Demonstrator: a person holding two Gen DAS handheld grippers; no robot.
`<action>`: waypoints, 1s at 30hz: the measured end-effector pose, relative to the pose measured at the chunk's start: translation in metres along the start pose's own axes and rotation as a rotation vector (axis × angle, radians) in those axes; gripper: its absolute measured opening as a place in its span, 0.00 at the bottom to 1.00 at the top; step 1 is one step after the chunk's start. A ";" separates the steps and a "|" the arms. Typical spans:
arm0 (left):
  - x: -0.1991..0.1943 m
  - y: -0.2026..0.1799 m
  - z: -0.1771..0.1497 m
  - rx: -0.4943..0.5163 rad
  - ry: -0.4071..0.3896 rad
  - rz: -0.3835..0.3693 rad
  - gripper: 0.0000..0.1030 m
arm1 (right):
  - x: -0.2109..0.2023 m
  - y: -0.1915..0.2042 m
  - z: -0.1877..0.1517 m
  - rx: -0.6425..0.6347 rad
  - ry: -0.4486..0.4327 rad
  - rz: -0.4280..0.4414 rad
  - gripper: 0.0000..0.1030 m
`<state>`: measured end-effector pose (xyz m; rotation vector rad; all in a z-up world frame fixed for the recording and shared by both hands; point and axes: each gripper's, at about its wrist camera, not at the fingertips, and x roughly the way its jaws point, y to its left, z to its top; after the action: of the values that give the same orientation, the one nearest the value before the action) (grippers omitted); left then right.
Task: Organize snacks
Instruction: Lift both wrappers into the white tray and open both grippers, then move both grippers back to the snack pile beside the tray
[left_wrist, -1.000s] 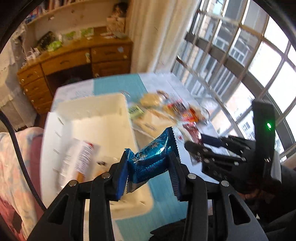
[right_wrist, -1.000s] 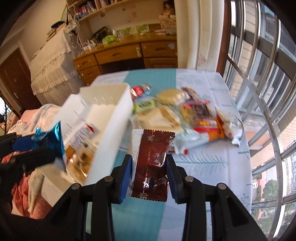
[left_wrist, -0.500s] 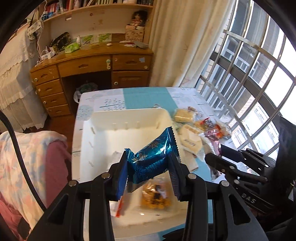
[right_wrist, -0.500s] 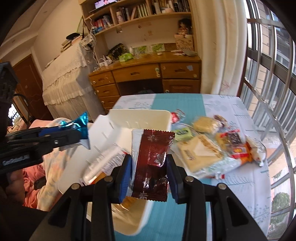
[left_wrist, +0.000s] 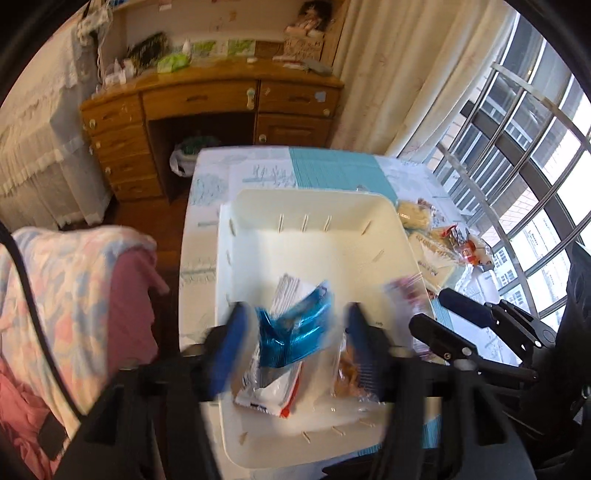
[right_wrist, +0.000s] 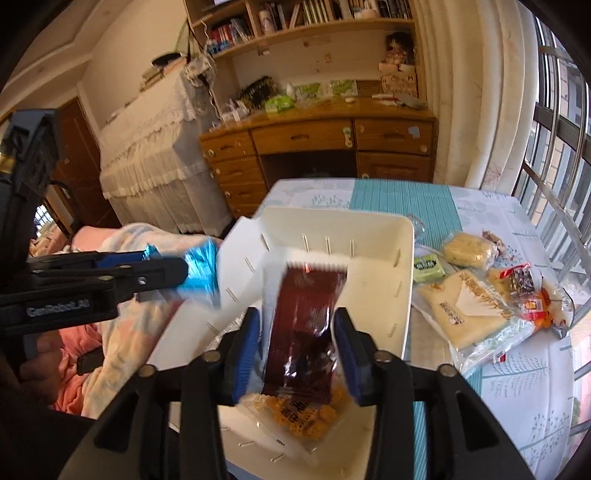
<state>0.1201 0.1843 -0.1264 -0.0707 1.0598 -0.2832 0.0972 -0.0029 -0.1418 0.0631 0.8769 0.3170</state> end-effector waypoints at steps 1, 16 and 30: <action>0.001 0.002 0.000 -0.011 0.008 0.000 0.78 | 0.000 -0.001 0.000 0.006 0.001 0.002 0.55; -0.005 -0.035 0.002 -0.054 0.010 -0.017 0.79 | -0.033 -0.035 0.011 0.016 -0.018 -0.062 0.56; -0.002 -0.128 0.014 -0.118 0.013 -0.136 0.82 | -0.088 -0.117 0.022 -0.033 -0.075 -0.185 0.63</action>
<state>0.1060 0.0611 -0.0931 -0.2474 1.0864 -0.3438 0.0903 -0.1389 -0.0840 -0.0361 0.7970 0.1553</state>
